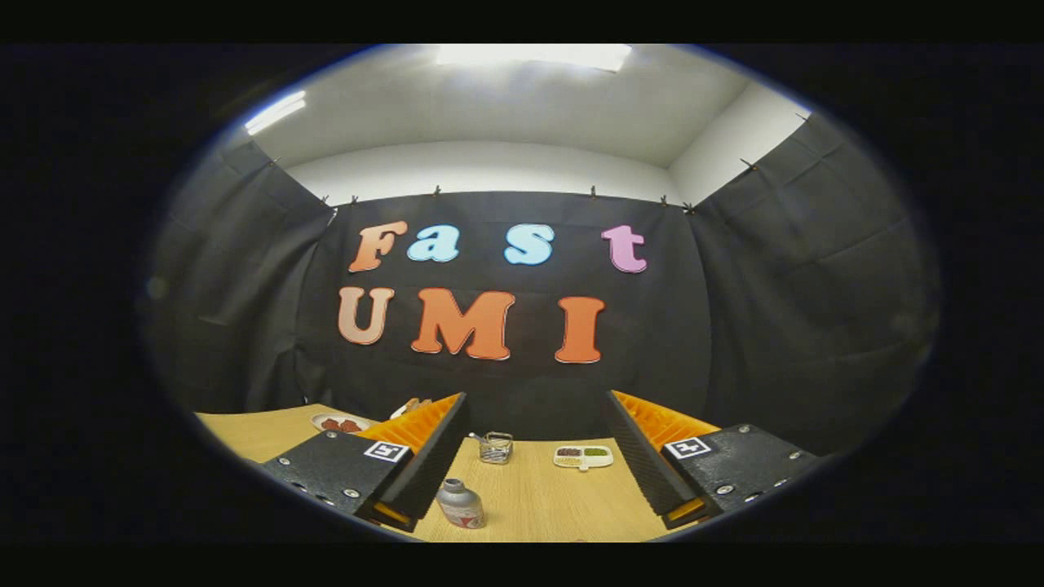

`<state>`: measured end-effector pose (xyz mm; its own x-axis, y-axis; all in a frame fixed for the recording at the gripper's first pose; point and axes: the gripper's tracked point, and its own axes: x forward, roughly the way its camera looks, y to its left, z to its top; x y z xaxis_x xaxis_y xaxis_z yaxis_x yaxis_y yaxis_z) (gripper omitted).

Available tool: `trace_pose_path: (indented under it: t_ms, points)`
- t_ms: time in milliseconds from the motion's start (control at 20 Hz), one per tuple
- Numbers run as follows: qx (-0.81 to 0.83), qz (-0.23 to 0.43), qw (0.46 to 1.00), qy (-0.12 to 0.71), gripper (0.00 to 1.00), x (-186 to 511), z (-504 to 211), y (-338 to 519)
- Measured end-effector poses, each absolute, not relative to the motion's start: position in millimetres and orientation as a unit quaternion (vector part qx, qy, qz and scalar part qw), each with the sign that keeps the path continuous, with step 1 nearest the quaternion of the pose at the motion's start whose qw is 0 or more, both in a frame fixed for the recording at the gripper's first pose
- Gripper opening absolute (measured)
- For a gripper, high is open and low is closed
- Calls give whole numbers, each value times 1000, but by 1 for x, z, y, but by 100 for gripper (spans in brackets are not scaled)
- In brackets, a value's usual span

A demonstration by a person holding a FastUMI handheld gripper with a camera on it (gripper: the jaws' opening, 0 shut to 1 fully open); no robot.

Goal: Take the bottle from table, then pour the juice into the cup, finally place the bottle on the coaster

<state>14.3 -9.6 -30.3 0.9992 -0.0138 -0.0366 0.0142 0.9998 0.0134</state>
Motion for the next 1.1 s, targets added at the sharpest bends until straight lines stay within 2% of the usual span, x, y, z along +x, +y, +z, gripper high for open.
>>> trace_pose_path:
  t_ms: [400, 1100]
  points:
    - [11, 18, 999, 32, 98, 11, -57, 7]
    - [28, 99, 990, 100, 98, -2, -169, 71]
